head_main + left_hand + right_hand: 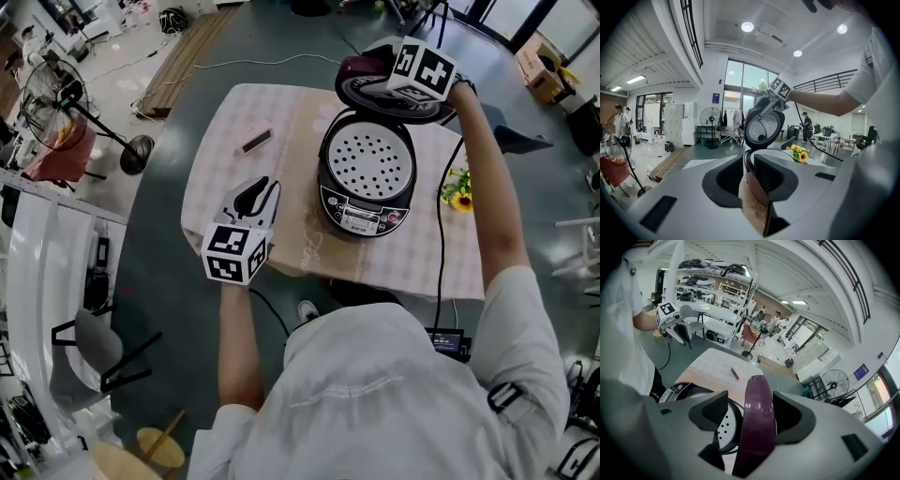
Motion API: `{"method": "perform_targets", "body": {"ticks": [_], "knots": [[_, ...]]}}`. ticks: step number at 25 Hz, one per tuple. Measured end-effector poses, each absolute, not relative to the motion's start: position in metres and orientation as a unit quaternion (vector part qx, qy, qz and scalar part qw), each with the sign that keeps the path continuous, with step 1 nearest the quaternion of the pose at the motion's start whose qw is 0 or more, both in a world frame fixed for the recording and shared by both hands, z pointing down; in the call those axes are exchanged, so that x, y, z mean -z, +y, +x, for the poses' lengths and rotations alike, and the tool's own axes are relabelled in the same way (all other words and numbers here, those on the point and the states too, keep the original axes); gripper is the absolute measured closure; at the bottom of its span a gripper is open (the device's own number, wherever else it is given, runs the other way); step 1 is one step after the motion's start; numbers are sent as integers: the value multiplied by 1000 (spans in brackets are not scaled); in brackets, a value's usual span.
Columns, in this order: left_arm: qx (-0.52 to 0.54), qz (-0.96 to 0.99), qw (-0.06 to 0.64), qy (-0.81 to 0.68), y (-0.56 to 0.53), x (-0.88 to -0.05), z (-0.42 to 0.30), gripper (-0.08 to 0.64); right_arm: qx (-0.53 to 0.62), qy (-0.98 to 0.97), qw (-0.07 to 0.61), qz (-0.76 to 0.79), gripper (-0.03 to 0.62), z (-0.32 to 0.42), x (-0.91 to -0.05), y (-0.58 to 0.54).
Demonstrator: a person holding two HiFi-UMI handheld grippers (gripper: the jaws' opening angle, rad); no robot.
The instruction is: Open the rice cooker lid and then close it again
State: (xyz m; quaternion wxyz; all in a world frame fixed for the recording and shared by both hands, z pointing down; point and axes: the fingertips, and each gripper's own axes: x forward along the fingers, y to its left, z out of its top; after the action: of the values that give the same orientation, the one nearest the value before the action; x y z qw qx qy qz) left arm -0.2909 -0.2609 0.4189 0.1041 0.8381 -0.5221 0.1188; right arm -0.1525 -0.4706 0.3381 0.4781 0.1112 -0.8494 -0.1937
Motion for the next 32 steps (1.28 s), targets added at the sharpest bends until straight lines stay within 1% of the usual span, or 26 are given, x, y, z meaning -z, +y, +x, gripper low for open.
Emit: {"method": "perform_targets", "body": {"ticks": [8, 13, 16, 29, 30, 32], "knots": [[-134, 844, 101, -509, -232, -424, -279, 474, 181, -857, 472, 98, 259, -159, -354, -421], [-141, 850, 107, -496, -210, -437, -269, 474, 179, -858, 467, 117, 259, -167, -371, -386], [-145, 852, 114, -490, -197, -447, -262, 474, 158, -866, 459, 119, 259, -172, -385, -366], [-157, 856, 131, -475, -172, -471, -246, 474, 89, -898, 424, 75, 261, -172, -437, -309], [-157, 856, 132, -474, -170, -472, -245, 474, 85, -900, 421, 74, 262, -171, -438, -308], [-157, 857, 136, -471, -167, -474, -242, 474, 78, -903, 417, 73, 287, -170, -442, -305]]}}
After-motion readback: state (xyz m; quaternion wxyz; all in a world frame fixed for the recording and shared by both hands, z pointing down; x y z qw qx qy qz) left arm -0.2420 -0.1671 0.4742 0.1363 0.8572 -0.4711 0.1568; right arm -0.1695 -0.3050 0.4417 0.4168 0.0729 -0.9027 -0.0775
